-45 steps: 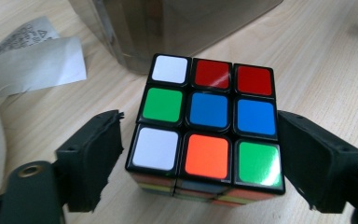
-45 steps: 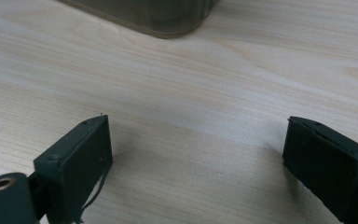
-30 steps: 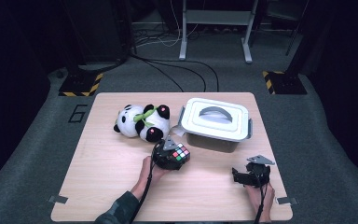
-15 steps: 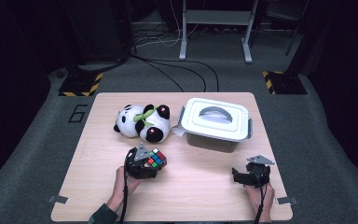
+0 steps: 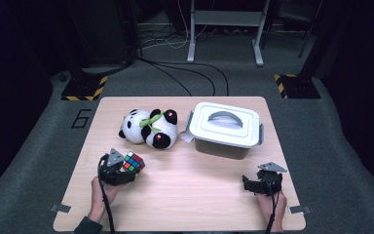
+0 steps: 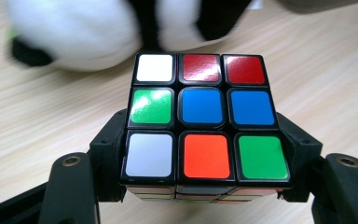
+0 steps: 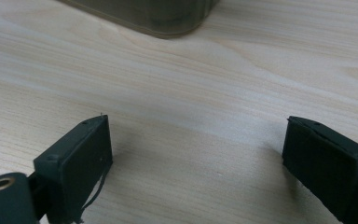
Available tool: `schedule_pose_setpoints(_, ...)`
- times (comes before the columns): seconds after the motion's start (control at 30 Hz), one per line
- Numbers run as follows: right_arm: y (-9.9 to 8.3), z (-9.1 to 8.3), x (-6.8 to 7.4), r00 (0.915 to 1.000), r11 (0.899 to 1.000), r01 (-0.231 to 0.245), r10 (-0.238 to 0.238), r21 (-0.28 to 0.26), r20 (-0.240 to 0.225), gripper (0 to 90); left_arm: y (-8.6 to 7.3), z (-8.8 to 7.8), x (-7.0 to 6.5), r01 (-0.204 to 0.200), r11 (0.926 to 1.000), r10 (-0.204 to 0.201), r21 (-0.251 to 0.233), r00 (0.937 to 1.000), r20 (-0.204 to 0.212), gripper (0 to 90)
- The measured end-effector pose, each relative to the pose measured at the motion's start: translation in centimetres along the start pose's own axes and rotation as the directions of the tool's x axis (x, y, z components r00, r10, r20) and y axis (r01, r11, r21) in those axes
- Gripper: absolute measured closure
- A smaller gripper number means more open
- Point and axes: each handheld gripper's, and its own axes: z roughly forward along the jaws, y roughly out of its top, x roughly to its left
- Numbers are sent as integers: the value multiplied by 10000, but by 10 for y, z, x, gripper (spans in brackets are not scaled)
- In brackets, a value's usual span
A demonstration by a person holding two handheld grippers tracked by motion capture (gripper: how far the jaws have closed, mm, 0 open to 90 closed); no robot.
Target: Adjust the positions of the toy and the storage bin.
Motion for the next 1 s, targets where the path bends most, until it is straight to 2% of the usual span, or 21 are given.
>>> schedule_pose_setpoints(0.1, 0, 0, 0, 10000, 10000, 8, -8, -6, 3, 73, -4, -6, 19, 428, 9991, -428, -17, 9980, -465, 339)
schedule_pose_setpoints(0.3, 0, 0, 0, 10000, 10000, -18, 18, 9, 6, 73, -7, -11, 56, 1013, 9948, -995, 63, 9860, -1339, 339)
schedule_pose_setpoints(0.37, 0, 0, 0, 10000, 10000, 5, -5, -7, 11, 73, -7, -8, 69, 1185, 9929, -1175, -40, 9786, -1687, 339)
schedule_pose_setpoints(0.4, 0, 0, 0, 10000, 10000, -29, 29, 19, 8, 73, -6, -8, 73, 1251, 9921, -1219, 79, 9774, -1726, 339)
schedule_pose_setpoints(0.43, 0, 0, 0, 10000, 10000, 7, -7, -7, 10, 73, -7, -6, 80, 1411, 9900, -1386, 2, 9722, -1887, 339)
schedule_pose_setpoints(0.47, 0, 0, 0, 10000, 10000, 5, -5, -7, 11, 73, -6, -5, 85, 1453, 9894, -1414, 59, 9704, -1956, 339)
schedule_pose_setpoints(0.53, 0, 0, 0, 10000, 10000, -30, 30, 21, 9, 73, -7, -2, 94, 1690, 9856, -1643, 22, 9610, -2225, 339)
schedule_pose_setpoints(0.67, 0, 0, 0, 10000, 10000, -28, 28, 16, 11, 73, -9, 2, 109, 2047, 9788, -1953, 116, 9484, -2498, 339)
schedule_pose_setpoints(0.7, 0, 0, 0, 10000, 10000, -30, 30, 19, 11, 73, -10, 4, 113, 2223, 9750, -2131, 72, 9429, -2561, 339)
schedule_pose_setpoints(0.77, 0, 0, 0, 10000, 10000, -26, 26, 15, 11, 73, -10, 6, 119, 2289, 9734, -2180, 133, 9418, -2557, 339)
schedule_pose_setpoints(0.87, 0, 0, 0, 10000, 10000, -4, 4, -7, 17, 73, -13, 11, 125, 2419, 9701, -2273, 203, 9345, -2738, 339)
schedule_pose_setpoints(1.0, 0, 0, 0, 10000, 10000, -24, 24, 5, 17, 73, -21, 19, 133, 2832, 9578, -2596, 490, 9255, -2757, 339)
